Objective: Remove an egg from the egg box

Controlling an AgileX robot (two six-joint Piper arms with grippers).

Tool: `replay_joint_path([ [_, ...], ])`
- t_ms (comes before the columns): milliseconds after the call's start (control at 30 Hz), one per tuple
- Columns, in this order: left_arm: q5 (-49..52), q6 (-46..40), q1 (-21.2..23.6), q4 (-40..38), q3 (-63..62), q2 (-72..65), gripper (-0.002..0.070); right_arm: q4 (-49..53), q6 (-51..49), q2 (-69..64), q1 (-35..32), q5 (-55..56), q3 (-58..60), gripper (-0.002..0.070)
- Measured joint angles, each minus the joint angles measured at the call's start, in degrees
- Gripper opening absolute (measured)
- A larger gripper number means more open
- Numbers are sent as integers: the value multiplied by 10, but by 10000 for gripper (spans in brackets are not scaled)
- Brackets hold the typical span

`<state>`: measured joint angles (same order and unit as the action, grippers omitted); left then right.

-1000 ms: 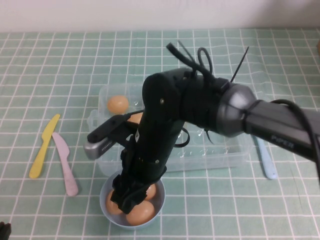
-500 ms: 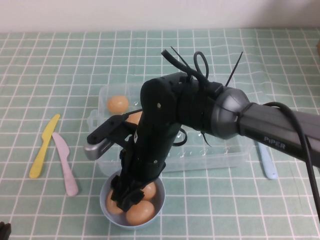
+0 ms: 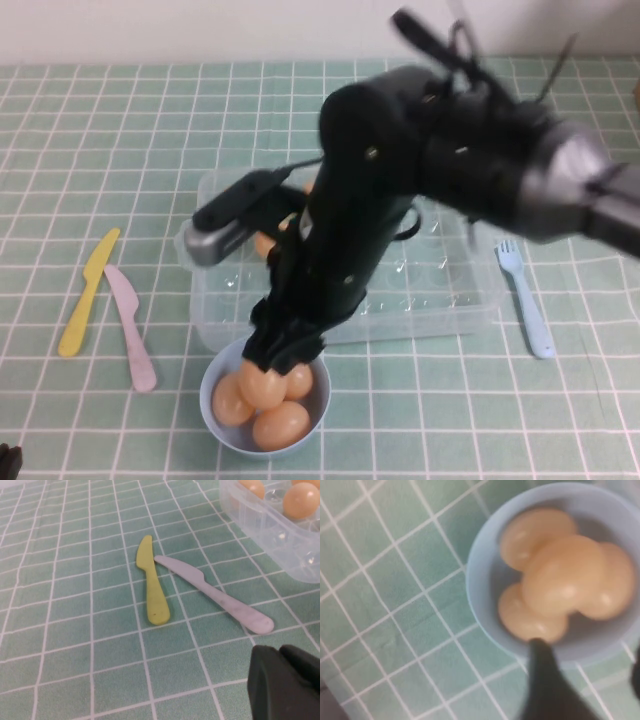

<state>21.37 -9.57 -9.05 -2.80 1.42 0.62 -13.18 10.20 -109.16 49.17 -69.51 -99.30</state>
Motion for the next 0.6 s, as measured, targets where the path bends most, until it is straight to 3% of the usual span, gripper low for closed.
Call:
replay_joint_path([
  [167,0,0,0,0,0,0,-4,26,-53,89,-1,-7,45,109],
  [233,0,0,0,0,0,0,-4,30,-67,121,-1,-9,73,42],
  [367,0,0,0,0,0,0,-4,33,-82,185,-1,-12,134,-4],
  [600,0,0,0,0,0,0,-4,50,-99,291,-1,-12,255,-15],
])
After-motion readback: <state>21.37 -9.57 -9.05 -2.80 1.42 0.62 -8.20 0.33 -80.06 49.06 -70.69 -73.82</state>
